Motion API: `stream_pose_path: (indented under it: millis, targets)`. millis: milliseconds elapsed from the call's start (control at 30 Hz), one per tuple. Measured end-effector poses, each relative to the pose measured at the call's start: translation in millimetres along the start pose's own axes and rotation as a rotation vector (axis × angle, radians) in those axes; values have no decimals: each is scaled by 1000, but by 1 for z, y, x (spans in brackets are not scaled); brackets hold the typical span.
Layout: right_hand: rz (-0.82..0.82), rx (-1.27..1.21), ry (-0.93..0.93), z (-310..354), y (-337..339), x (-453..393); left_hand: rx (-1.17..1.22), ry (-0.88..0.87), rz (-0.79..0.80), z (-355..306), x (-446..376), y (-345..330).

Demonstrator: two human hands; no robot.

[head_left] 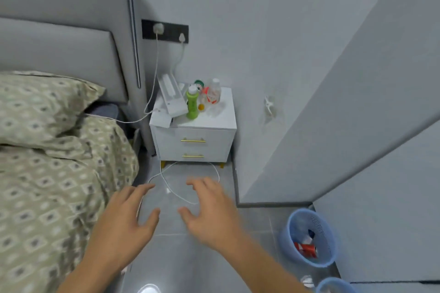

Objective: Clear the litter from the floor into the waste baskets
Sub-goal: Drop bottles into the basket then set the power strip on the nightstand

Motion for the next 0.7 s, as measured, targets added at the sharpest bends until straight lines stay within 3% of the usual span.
stream_pose_path:
  millis: [100, 433, 533, 700]
  targets:
    - [-18, -25, 9, -1, 1, -50, 22, -20, -50, -3, -52, 5]
    - [31, -38, -129, -84, 30, -218, 68, -1, 31, -18, -253, -12]
    - [-16, -115, -239, -100, 48, -291, 100, -32, 34, -30, -322, -11]
    - [-220, -7, -263, -131, 69, -417, 21, -126, 65, -42, -454, -29]
Point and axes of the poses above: each hand's wrist, its own x-axis away from the middle knuckle, its own y-axis out of the back of the hand, z = x × y, the point moved 2 cm from there along -x, towards the middle knuckle, and after that the axes turned 6 degrees about -x, right-handed, at the moved point
